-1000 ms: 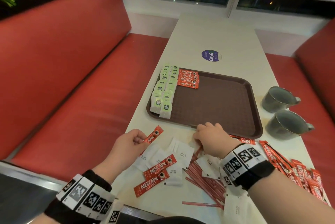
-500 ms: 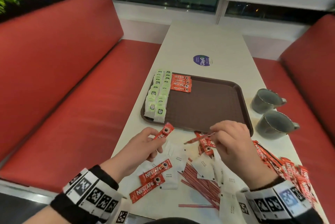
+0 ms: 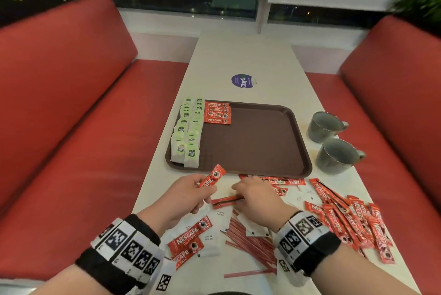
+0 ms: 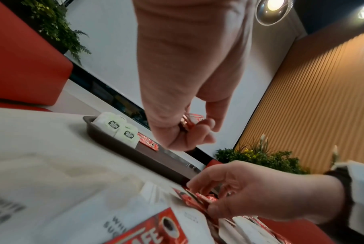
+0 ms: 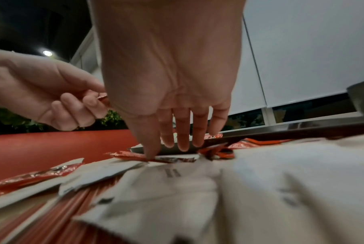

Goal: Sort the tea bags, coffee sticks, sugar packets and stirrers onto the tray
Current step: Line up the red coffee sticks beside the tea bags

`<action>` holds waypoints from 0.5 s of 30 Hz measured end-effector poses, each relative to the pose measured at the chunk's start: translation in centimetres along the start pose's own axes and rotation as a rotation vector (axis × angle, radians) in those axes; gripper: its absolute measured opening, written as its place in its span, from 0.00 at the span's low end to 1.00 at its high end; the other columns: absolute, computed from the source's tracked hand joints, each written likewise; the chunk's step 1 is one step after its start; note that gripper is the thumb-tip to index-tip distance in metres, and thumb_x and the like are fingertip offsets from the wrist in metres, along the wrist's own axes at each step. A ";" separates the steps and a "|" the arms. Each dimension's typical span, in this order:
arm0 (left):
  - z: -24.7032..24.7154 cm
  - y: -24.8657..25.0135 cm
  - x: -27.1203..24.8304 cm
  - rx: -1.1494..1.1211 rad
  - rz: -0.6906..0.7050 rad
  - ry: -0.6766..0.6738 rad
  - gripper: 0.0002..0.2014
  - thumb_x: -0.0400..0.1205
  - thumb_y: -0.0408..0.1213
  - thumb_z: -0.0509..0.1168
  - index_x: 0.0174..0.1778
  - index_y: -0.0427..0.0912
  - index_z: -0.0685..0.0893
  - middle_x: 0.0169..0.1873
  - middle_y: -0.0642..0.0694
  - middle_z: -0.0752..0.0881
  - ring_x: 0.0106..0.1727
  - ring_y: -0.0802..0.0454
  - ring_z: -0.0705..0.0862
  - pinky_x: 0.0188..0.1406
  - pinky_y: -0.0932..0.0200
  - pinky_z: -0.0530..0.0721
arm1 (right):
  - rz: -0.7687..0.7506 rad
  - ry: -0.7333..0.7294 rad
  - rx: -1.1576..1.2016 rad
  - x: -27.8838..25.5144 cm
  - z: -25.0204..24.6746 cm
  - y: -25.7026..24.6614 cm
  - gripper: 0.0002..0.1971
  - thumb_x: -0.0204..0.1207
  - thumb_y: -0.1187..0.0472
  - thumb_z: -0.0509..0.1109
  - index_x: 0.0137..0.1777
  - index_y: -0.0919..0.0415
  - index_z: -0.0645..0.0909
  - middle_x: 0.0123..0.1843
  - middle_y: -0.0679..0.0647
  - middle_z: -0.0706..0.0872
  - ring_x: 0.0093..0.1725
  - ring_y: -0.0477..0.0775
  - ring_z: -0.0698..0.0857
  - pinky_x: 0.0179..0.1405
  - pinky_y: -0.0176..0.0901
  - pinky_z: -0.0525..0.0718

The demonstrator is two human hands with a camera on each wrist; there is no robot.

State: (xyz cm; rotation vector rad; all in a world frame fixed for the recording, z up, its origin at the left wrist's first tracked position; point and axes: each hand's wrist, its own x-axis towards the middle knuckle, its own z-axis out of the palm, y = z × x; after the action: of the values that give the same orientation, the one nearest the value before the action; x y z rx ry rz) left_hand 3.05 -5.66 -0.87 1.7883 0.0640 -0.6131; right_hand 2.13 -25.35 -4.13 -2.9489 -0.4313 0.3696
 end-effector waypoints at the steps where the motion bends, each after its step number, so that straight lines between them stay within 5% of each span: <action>1: 0.0 -0.3 0.0 0.011 -0.008 0.001 0.05 0.81 0.37 0.67 0.51 0.42 0.83 0.29 0.48 0.83 0.24 0.57 0.72 0.25 0.62 0.71 | -0.012 -0.018 -0.048 0.4 0.1 -0.4 0.17 0.79 0.54 0.62 0.67 0.51 0.77 0.64 0.50 0.78 0.67 0.56 0.72 0.65 0.53 0.68; 8: -1.5 -1.3 -0.3 0.078 0.036 0.084 0.06 0.78 0.40 0.69 0.48 0.45 0.84 0.30 0.50 0.85 0.27 0.55 0.75 0.30 0.58 0.75 | -0.042 -0.035 -0.157 1.6 -0.5 -1.0 0.10 0.79 0.61 0.57 0.51 0.54 0.80 0.51 0.50 0.81 0.57 0.56 0.76 0.56 0.50 0.65; 15: -2.4 0.6 -0.8 -0.035 0.167 0.132 0.04 0.78 0.39 0.71 0.45 0.44 0.87 0.24 0.53 0.78 0.25 0.57 0.72 0.29 0.61 0.73 | 0.030 -0.096 0.715 -0.6 -5.5 -0.3 0.09 0.79 0.57 0.71 0.36 0.49 0.82 0.31 0.45 0.83 0.30 0.42 0.80 0.30 0.33 0.77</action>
State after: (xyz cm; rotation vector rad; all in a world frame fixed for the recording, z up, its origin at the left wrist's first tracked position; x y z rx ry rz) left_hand 3.48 -3.44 0.45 1.7778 0.0154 -0.3722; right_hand 2.91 -25.79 1.30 -2.2490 -0.2027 0.5361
